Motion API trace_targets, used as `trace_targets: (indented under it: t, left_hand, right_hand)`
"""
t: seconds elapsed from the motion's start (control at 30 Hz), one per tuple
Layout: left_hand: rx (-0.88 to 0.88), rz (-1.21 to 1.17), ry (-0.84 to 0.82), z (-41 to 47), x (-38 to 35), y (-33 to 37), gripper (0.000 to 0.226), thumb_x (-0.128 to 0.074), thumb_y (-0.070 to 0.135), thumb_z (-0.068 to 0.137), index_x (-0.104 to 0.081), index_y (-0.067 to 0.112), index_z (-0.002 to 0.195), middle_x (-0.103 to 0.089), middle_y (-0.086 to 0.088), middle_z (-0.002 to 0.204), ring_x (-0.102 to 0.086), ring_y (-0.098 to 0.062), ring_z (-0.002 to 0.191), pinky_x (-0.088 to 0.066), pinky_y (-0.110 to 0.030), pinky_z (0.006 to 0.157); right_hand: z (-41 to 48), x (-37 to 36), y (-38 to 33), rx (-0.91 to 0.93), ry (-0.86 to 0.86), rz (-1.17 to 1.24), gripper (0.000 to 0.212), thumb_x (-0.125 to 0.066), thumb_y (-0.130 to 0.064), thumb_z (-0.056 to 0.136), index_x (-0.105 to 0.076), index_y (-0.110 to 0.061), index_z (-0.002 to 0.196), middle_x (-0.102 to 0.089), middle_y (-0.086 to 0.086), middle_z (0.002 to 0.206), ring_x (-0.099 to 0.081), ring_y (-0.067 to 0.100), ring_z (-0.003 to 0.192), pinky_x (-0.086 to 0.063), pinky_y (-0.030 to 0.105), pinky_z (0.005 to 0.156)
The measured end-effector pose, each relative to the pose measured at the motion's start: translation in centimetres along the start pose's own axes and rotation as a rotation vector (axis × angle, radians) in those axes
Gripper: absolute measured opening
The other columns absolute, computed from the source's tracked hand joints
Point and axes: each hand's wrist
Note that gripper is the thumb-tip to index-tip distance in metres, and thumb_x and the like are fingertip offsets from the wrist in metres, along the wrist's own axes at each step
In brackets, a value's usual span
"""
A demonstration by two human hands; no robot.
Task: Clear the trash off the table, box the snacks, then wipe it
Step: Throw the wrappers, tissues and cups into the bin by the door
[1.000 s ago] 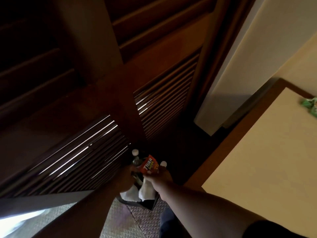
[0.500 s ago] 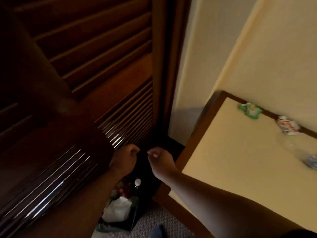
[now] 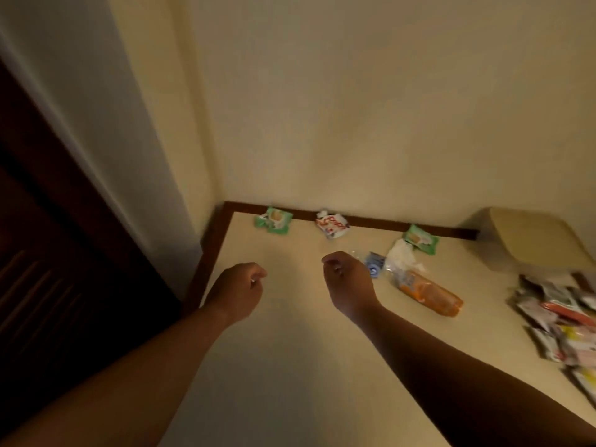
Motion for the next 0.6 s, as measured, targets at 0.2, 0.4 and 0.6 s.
trace_targets:
  t: [0.2,0.4,0.6]
  left_hand:
    - [-0.110,0.121,-0.118,8.2,-6.8,9.0,0.031,-0.060,0.016,0.091,-0.069,0.021,0.120,-0.067,-0.005,0.123,-0.064,-0.023,0.109,-0.052,-0.034,0.096]
    - [-0.068,0.234,-0.050,16.6,-11.7,14.3,0.037,-0.063,0.030,0.090,-0.066,0.025,0.126,-0.059,-0.011,0.126,-0.058,-0.031,0.116,-0.053,-0.041,0.095]
    - [0.202,0.445,-0.065,24.4,-14.3,15.1,0.073,-0.066,0.065,0.079,-0.041,0.038,0.142,-0.034,-0.018,0.148,-0.029,-0.045,0.140,-0.037,-0.063,0.110]
  right_hand:
    - [7.1,9.6,10.7,-0.134,0.180,-0.154,0.021,-0.057,-0.020,0.099,-0.075,-0.017,0.108,-0.074,0.003,0.111,-0.067,0.022,0.103,-0.043,0.024,0.085]
    - [14.4,14.4,19.0,-0.222,0.140,-0.289,0.042,-0.074,-0.035,0.086,-0.067,-0.025,0.127,-0.058,0.016,0.135,-0.056,0.037,0.122,-0.044,0.039,0.103]
    - [20.1,14.4,23.0,-0.218,-0.243,-0.479,0.113,-0.083,-0.070,0.064,-0.019,-0.055,0.155,-0.001,0.008,0.171,-0.005,0.043,0.155,-0.028,0.061,0.118]
Point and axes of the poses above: each hand's wrist, its own z-axis towards the middle knuckle, its own x-axis out of the back of the hand, y = z × x
